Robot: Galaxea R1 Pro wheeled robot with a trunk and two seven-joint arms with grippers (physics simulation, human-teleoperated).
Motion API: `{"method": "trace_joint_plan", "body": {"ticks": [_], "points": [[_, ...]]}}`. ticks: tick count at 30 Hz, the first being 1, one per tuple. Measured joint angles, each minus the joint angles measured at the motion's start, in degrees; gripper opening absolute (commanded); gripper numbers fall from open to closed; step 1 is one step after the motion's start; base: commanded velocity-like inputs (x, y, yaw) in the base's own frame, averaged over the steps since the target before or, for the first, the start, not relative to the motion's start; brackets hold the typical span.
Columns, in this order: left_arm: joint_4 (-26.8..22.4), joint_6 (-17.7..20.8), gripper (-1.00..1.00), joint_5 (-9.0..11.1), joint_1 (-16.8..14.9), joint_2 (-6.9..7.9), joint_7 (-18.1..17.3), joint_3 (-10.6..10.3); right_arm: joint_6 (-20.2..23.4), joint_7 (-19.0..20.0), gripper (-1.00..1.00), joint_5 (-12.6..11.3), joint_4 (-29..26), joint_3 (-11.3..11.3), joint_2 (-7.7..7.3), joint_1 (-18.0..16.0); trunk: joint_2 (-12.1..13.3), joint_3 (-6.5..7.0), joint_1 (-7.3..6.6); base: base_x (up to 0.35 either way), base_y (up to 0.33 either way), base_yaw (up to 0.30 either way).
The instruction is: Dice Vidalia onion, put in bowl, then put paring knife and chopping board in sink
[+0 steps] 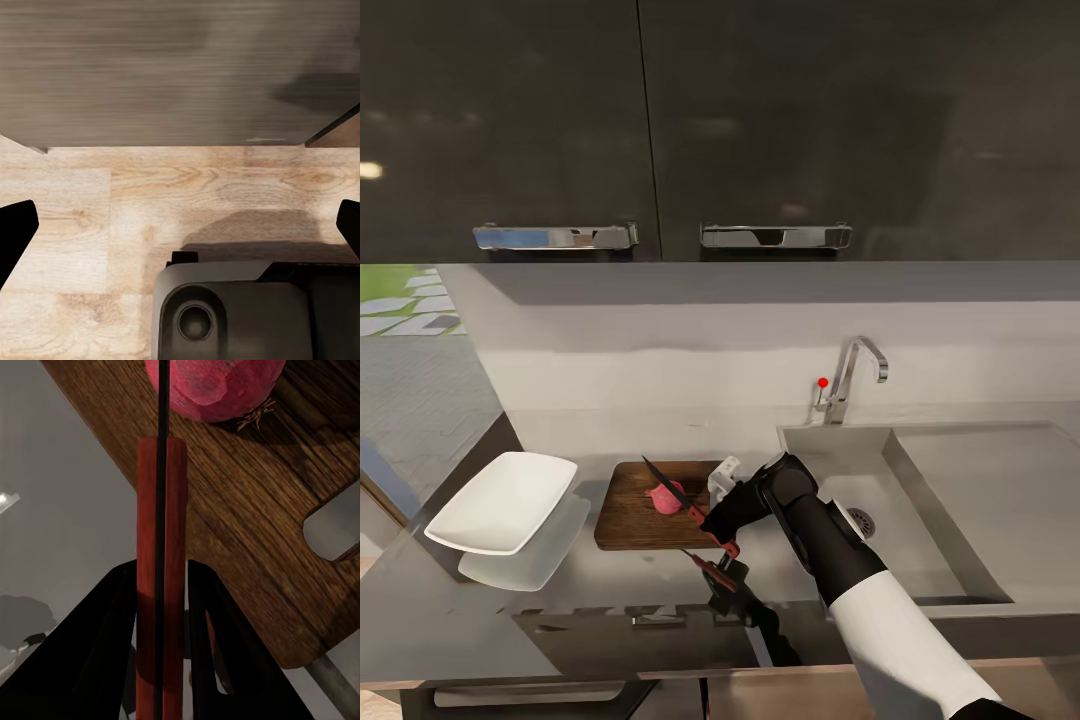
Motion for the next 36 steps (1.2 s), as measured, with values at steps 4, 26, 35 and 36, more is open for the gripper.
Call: {"method": "trace_joint_plan", "body": {"ticks": [4, 26, 35, 36], "points": [[0.0, 0.0, 1.00, 0.0, 0.0, 0.00, 0.0, 0.0, 0.0, 0.0, -1.00, 0.0, 0.0, 0.0, 0.00, 0.0, 0.0, 0.00, 0.00, 0.000, 0.000, 0.000], [0.0, 0.0, 1.00, 0.0, 0.0, 0.00, 0.0, 0.0, 0.2, -0.1, -1.00, 0.1, 0.0, -0.1, 0.00, 0.0, 0.0, 0.00, 0.00, 0.000, 0.000, 0.000], [0.0, 0.0, 1.00, 0.0, 0.0, 0.01, 0.0, 0.0, 0.3, -0.3, -1.00, 0.1, 0.1, -0.2, 0.00, 0.0, 0.0, 0.00, 0.00, 0.000, 0.000, 0.000], [0.0, 0.0, 1.00, 0.0, 0.0, 0.01, 0.0, 0.0, 0.3, -0.3, -1.00, 0.1, 0.1, -0.2, 0.00, 0.0, 0.0, 0.00, 0.00, 0.000, 0.000, 0.000]]}}
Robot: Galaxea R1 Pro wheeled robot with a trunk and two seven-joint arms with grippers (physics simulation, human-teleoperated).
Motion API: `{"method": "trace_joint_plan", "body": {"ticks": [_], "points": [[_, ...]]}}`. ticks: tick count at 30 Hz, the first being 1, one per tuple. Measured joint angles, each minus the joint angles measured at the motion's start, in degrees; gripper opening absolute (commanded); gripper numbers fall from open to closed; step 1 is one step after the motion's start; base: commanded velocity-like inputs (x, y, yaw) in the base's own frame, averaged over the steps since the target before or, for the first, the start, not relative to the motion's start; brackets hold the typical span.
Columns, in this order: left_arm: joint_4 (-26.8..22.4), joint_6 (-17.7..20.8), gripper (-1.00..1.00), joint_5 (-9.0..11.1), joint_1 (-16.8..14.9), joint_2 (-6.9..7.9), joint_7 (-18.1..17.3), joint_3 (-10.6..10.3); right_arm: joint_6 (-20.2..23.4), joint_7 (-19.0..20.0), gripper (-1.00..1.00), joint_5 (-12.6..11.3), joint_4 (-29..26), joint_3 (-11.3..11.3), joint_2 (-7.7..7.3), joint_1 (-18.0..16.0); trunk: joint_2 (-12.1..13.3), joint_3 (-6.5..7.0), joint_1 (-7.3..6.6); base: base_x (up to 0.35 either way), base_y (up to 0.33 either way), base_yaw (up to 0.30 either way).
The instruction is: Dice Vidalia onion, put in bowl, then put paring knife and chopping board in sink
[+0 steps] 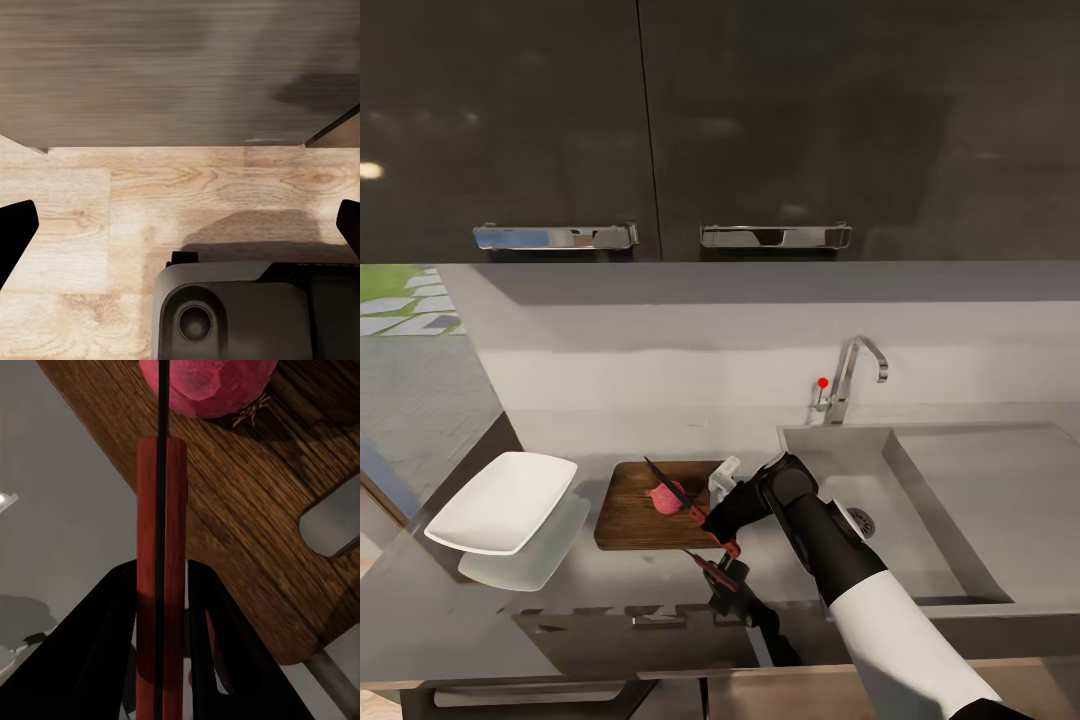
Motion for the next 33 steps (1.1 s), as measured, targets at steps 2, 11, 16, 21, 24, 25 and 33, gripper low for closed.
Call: {"method": "trace_joint_plan", "body": {"ticks": [2, 11, 16, 21, 24, 25, 33], "points": [[0.0, 0.0, 1.00, 0.0, 0.0, 0.00, 0.0, 0.0, 0.0, -0.1, -1.00, 0.0, 0.1, 0.0, 0.00, 0.0, 0.0, 0.00, 0.00, 0.000, 0.000, 0.000], [0.0, 0.0, 1.00, 0.0, 0.0, 0.01, 0.0, 0.0, 0.0, -1.4, -1.00, 0.1, 0.4, 0.0, 0.00, 0.0, 0.0, 0.00, 0.00, 0.000, 0.000, 0.000], [0.0, 0.0, 1.00, 0.0, 0.0, 0.01, 0.0, 0.0, 0.0, -1.6, -1.00, 0.1, 0.4, 0.0, 0.00, 0.0, 0.0, 0.00, 0.00, 0.000, 0.000, 0.000], [0.0, 0.0, 1.00, 0.0, 0.0, 0.00, 0.0, 0.0, 0.0, -2.9, -1.00, 0.1, 0.4, 0.0, 0.00, 0.0, 0.0, 0.00, 0.00, 0.000, 0.000, 0.000], [0.0, 0.0, 1.00, 0.0, 0.0, -0.01, 0.0, 0.0, 0.0, -3.2, -1.00, 0.1, 0.5, 0.0, 0.00, 0.0, 0.0, 0.00, 0.00, 0.000, 0.000, 0.000], [0.0, 0.0, 1.00, 0.0, 0.0, -0.01, 0.0, 0.0, 0.0, -3.3, -1.00, 0.1, 0.5, 0.0, 0.00, 0.0, 0.0, 0.00, 0.00, 0.000, 0.000, 0.000], [0.0, 0.0, 1.00, 0.0, 0.0, 0.01, 0.0, 0.0, 0.0, -4.2, -1.00, 0.0, 0.6, 0.1, 0.00, 0.0, 0.0, 0.00, 0.00, 0.000, 0.000, 0.000]]}}
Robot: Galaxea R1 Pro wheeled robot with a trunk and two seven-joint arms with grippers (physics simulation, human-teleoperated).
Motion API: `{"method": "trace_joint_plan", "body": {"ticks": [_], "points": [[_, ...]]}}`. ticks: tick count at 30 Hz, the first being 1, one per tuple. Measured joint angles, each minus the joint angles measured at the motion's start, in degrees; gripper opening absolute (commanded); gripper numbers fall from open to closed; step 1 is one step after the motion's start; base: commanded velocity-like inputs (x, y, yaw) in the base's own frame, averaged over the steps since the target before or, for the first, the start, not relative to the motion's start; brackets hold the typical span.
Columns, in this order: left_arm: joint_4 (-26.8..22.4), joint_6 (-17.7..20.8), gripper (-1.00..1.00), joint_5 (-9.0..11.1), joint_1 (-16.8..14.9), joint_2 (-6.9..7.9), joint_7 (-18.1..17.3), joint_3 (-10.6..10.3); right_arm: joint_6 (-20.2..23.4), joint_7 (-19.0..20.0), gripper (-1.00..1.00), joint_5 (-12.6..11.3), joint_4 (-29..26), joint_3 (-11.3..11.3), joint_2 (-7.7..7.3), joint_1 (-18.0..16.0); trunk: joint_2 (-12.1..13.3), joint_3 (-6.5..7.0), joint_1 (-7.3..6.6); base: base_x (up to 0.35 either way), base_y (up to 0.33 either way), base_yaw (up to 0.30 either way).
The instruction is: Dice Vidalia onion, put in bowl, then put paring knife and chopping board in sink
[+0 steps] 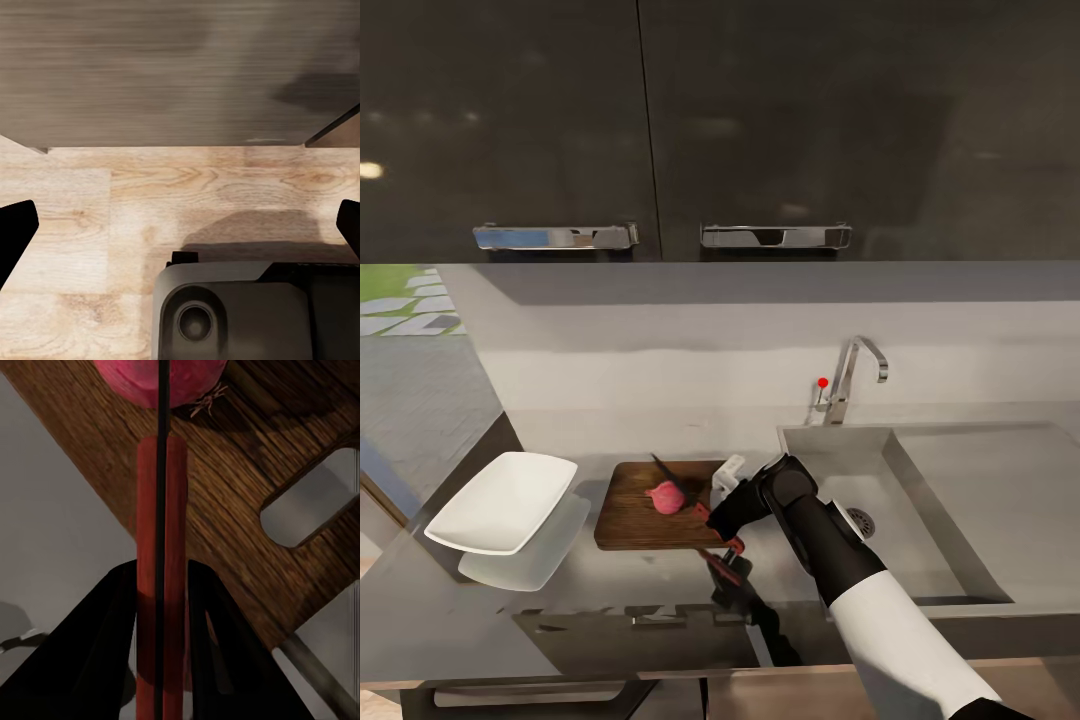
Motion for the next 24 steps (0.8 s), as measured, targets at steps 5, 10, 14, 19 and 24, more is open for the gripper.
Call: {"method": "trace_joint_plan", "body": {"ticks": [5, 10, 14, 19, 24], "points": [[0.0, 0.0, 1.00, 0.0, 0.0, -0.01, 0.0, 0.0, 0.0, -0.9, -1.00, 0.0, 0.0, 0.1, 0.00, 0.0, 0.0, 0.00, 0.00, 0.000, 0.000, 0.000], [0.0, 0.0, 1.00, 0.0, 0.0, -0.01, 0.0, 0.0, 0.0, -1.1, -1.00, 0.0, 0.1, 0.1, 0.00, 0.0, 0.0, 0.00, 0.00, 0.000, 0.000, 0.000], [0.0, 0.0, 1.00, 0.0, 0.0, 0.02, 0.0, 0.0, 0.0, -1.2, -1.00, 0.0, 0.5, 0.2, 0.00, 0.0, 0.0, 0.00, 0.00, 0.000, 0.000, 0.000], [0.0, 0.0, 1.00, 0.0, 0.0, 0.04, 0.0, 0.0, 0.0, -1.2, -1.00, 0.0, 1.5, 0.3, 0.00, 0.0, 0.0, 0.00, 0.00, 0.000, 0.000, 0.000], [0.0, 0.0, 1.00, 0.0, 0.0, -0.01, 0.0, 0.0, 0.0, -1.2, -1.00, -0.1, 1.9, 0.5, 0.00, 0.0, 0.0, 0.00, 0.00, 0.000, 0.000, 0.000]]}}
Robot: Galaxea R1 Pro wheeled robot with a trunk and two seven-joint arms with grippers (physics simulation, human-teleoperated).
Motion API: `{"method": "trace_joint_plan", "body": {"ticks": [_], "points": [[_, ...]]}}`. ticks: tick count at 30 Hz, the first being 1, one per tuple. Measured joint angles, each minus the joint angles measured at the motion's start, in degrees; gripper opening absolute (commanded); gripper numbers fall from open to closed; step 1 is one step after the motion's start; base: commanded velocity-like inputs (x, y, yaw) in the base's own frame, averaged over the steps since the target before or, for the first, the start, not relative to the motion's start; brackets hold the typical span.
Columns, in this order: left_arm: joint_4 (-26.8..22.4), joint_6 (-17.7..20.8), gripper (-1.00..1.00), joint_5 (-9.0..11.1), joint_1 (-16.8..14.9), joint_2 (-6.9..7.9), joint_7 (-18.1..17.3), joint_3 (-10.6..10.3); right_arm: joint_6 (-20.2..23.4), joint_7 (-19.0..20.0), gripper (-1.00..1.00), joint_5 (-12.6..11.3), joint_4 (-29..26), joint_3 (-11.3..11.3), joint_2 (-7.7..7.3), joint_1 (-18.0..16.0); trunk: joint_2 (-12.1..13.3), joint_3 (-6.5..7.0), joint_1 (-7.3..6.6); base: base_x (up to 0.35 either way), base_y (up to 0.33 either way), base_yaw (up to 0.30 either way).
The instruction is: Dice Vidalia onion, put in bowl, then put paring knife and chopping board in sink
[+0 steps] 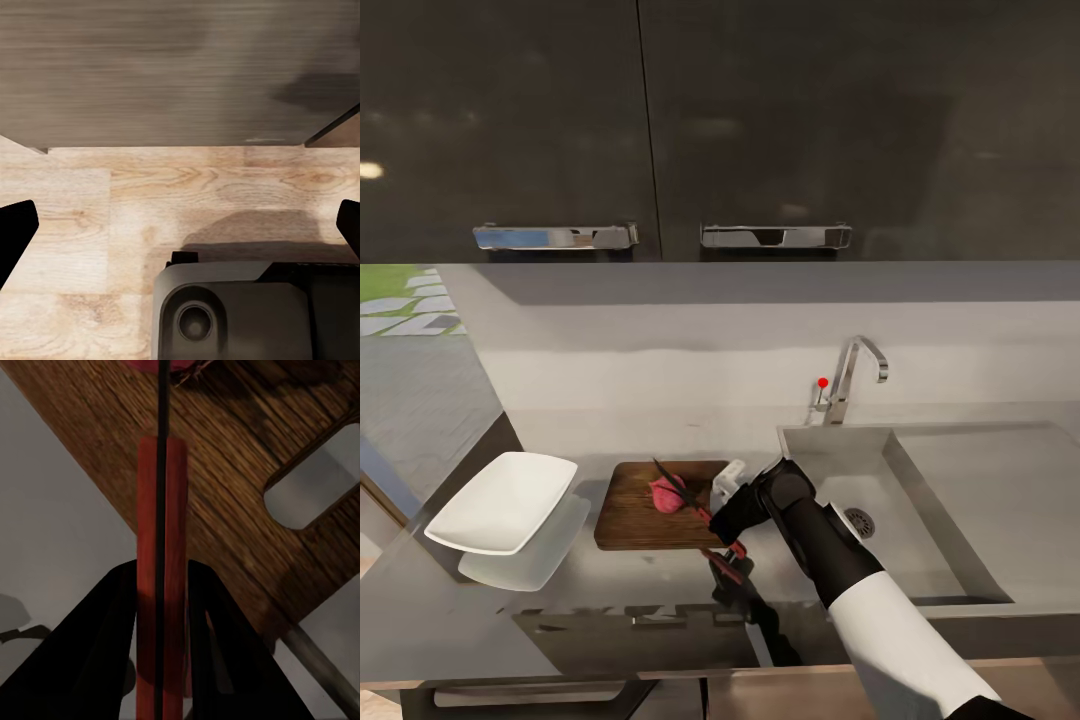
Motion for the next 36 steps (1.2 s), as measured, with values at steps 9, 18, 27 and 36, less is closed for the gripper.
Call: {"method": "trace_joint_plan", "body": {"ticks": [9, 18, 27, 36], "points": [[0.0, 0.0, 1.00, 0.0, 0.0, 0.03, 0.0, 0.0, 0.0, 0.0, -1.00, -0.1, 0.3, 0.0, 0.00, 0.0, 0.0, 0.00, 0.00, 0.000, 0.000, 0.000], [0.0, 0.0, 1.00, 0.0, 0.0, 0.00, 0.0, 0.0, 0.0, 0.0, -1.00, -0.1, 0.3, 0.0, 0.00, 0.0, 0.0, 0.00, 0.00, 0.000, 0.000, 0.000], [0.0, 0.0, 1.00, 0.0, 0.0, 0.02, 0.0, 0.0, 0.0, 0.0, -1.00, -0.1, 0.3, 0.0, 0.00, 0.0, 0.0, 0.00, 0.00, 0.000, 0.000, 0.000], [0.0, 0.0, 1.00, 0.0, 0.0, 0.03, 0.0, 0.0, 0.0, 0.0, -1.00, -0.1, 0.3, 0.0, 0.00, 0.0, 0.0, 0.00, 0.00, 0.000, 0.000, 0.000]]}}
